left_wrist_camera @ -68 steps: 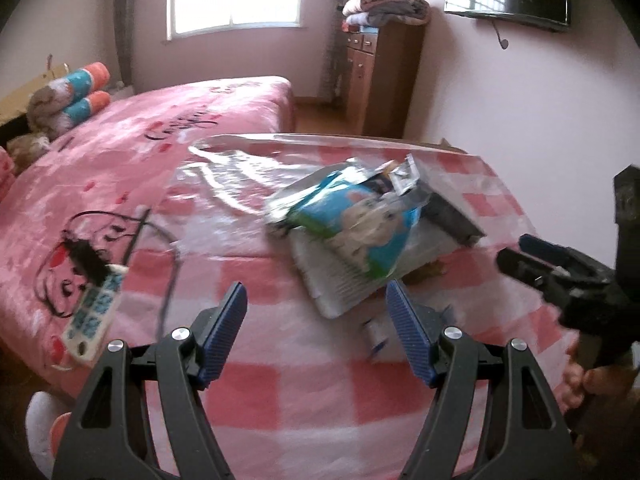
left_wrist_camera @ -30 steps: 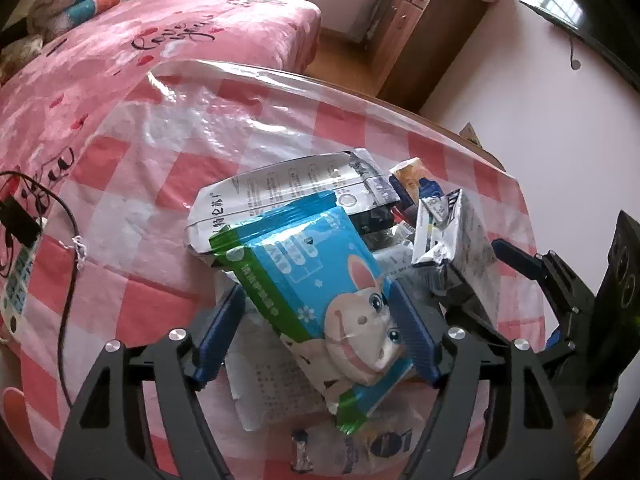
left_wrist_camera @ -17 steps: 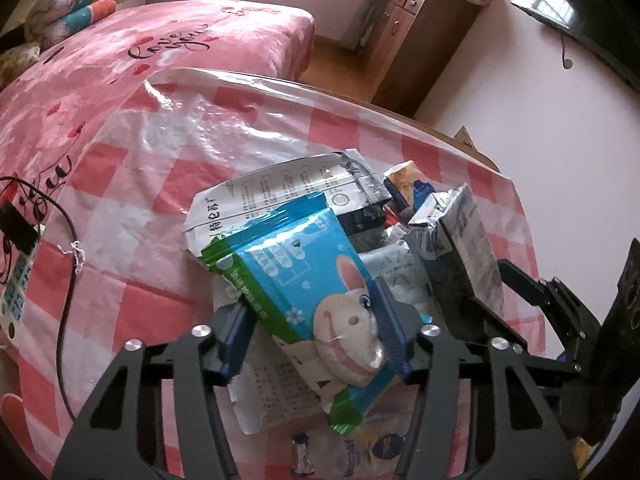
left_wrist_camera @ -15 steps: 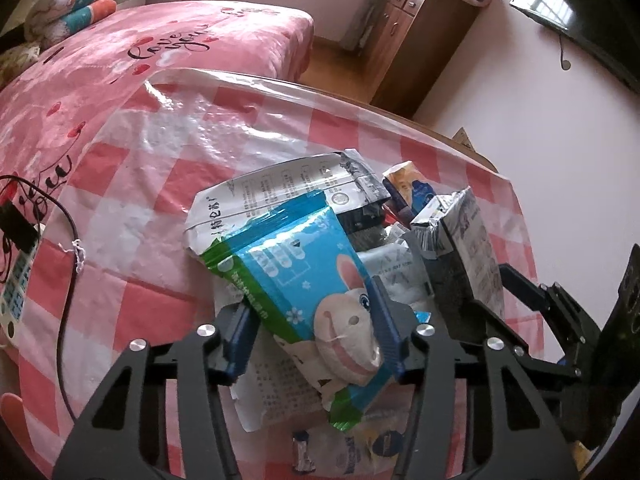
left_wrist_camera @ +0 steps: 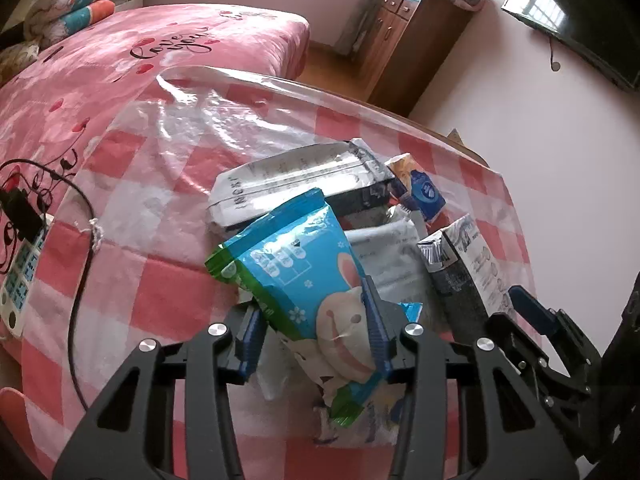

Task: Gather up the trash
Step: 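Grasp the blue-green wipe pack with the left tool while the right tool grasps the white paper box, then carry the wipe pack and paper box to the pink bucket and release both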

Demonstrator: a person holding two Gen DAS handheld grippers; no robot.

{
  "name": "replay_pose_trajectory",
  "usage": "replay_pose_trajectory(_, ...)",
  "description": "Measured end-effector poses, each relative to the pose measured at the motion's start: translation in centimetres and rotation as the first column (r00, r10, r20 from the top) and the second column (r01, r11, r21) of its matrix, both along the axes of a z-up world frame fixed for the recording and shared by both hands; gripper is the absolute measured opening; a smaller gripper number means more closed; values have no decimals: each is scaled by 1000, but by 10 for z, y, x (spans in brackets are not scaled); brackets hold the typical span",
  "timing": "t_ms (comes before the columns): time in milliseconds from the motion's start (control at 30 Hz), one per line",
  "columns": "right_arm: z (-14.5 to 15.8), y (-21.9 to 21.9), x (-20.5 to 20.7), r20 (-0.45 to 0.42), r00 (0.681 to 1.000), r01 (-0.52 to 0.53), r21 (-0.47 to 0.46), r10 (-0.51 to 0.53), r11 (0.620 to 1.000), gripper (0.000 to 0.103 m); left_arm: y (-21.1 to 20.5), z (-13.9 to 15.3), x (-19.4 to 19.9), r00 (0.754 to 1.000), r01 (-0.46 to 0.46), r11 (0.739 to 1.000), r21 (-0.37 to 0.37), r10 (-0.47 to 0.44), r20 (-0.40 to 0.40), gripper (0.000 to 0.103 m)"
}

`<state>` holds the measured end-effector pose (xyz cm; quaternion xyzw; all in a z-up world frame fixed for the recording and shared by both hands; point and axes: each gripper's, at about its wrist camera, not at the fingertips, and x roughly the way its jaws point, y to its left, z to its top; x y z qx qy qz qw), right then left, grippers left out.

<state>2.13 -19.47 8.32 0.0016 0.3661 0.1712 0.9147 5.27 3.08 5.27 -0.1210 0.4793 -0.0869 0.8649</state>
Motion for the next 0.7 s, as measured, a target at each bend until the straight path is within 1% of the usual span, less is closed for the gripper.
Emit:
replay_pose_trajectory(33, -1, 0, -2, -6, 1000, 14, -4, -14, 1000, 14, 2, 0, -3, 1000, 1, 1000, -1, -1, 4, 45)
replay_pose_trajectory(67, -1, -2, -3, -18, 1000, 20, 23, -19, 1000, 11, 4, 1, -6, 1000, 4, 1000, 0, -4, 11, 45)
replay_pose_trajectory(100, -2, -5, -4, -27, 999, 25, 34, -24, 999, 11, 5, 1, -8, 1000, 6, 1000, 3, -6, 13, 45)
replay_pose_trajectory(167, -6, -3, -4, -48, 999, 24, 28, -23, 999, 11, 9, 0, -14, 1000, 11, 1000, 2, -11, 14, 45)
replay_pose_trajectory(233, -8, -8, -6, -54, 998, 32, 61, -28, 998, 14, 13, -2, -21, 1000, 9, 1000, 2, -9, 15, 45)
replay_pose_trajectory(267, -9, -10, -6, -62, 998, 33, 75, -28, 997, 17, 15, -3, -24, 1000, 10, 1000, 6, -11, 17, 45)
replay_pose_trajectory(300, -9, -11, -7, -73, 997, 38, 92, -31, 995, 33, 17, -5, -28, 1000, 11, 1000, 13, -11, 19, 45)
replay_pose_trajectory(333, -10, -12, -7, -75, 997, 43, 100, -35, 994, 46, 18, -6, -32, 1000, 12, 1000, 20, -12, 19, 45)
replay_pose_trajectory(367, -9, -12, -8, -68, 997, 35, 110, -28, 993, 66, 20, -8, -35, 1000, 13, 1000, 22, -13, 18, 45)
replay_pose_trajectory(400, -9, -10, -10, -60, 998, 23, 114, -16, 993, 72, 22, -9, -39, 1000, 15, 1000, 25, -15, 20, 45)
replay_pose_trajectory(467, -10, -4, -9, -56, 998, 3, 106, 3, 994, 72, 24, -10, -46, 999, 16, 999, 33, -17, 27, 45)
replay_pose_trajectory(533, -16, 4, -5, -78, 997, -14, 98, 22, 995, 73, 28, -12, -52, 999, 17, 999, 39, -18, 32, 45)
replay_pose_trajectory(600, -20, 13, -5, -85, 995, -41, 105, 50, 994, 76, 31, -12, -57, 999, 15, 999, 40, -17, 35, 45)
replay_pose_trajectory(700, -26, 26, -6, -77, 997, -28, 43, 31, 999, 76, 35, -12, -66, 999, 16, 998, 60, -19, 48, 45)
